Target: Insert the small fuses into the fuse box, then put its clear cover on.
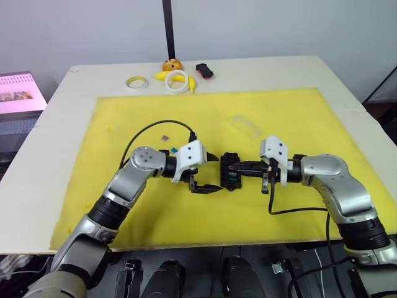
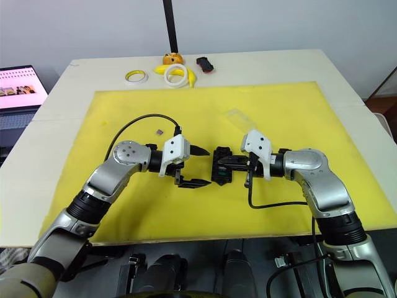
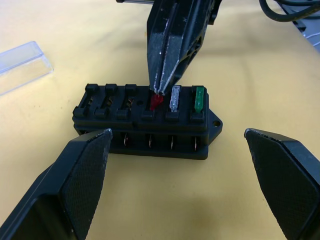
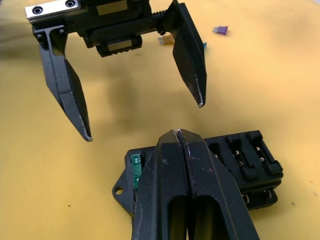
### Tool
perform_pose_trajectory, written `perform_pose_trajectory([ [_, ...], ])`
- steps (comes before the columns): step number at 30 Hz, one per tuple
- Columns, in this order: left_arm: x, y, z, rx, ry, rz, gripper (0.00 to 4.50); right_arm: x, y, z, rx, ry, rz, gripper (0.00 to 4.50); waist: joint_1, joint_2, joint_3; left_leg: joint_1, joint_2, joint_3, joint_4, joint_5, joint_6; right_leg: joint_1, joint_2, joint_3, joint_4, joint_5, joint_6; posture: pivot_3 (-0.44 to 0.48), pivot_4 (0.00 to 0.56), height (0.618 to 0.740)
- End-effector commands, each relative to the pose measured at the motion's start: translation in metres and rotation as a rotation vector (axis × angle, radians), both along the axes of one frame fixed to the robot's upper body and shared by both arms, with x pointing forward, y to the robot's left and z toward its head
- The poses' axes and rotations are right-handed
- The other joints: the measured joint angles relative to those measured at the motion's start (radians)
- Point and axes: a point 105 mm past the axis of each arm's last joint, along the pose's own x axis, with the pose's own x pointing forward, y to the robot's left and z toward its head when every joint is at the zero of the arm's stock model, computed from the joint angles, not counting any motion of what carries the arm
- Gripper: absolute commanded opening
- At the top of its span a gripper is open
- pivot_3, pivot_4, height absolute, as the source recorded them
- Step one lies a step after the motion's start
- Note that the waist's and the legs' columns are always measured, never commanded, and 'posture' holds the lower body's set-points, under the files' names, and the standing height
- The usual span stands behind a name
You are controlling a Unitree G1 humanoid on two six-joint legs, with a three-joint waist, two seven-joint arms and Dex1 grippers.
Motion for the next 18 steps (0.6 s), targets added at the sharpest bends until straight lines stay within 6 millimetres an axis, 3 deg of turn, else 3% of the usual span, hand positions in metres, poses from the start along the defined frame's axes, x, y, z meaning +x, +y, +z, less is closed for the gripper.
perform_pose_trajectory([
  [1,0.0002,-0.0024,0.0117,-0.013,-0.051,-0.013,4.50,0.0017,-0.0009,0.0064,-0.014,-0.043,-0.002,0.02,0.000,0.000,0.000,0.000,0.000,0.000,0.000,0.000,0.000,0.000,0.000,0.000,0.000,0.000,0.000,0.000,0.150,0.740],
  [18,0.0005,-0.0024,0.0128,-0.011,-0.052,-0.012,4.50,0.0079,-0.0053,-0.0002,-0.031,-0.048,-0.038,0.02,0.000,0.000,0.000,0.000,0.000,0.000,0.000,0.000,0.000,0.000,0.000,0.000,0.000,0.000,0.000,0.000,0.150,0.740],
])
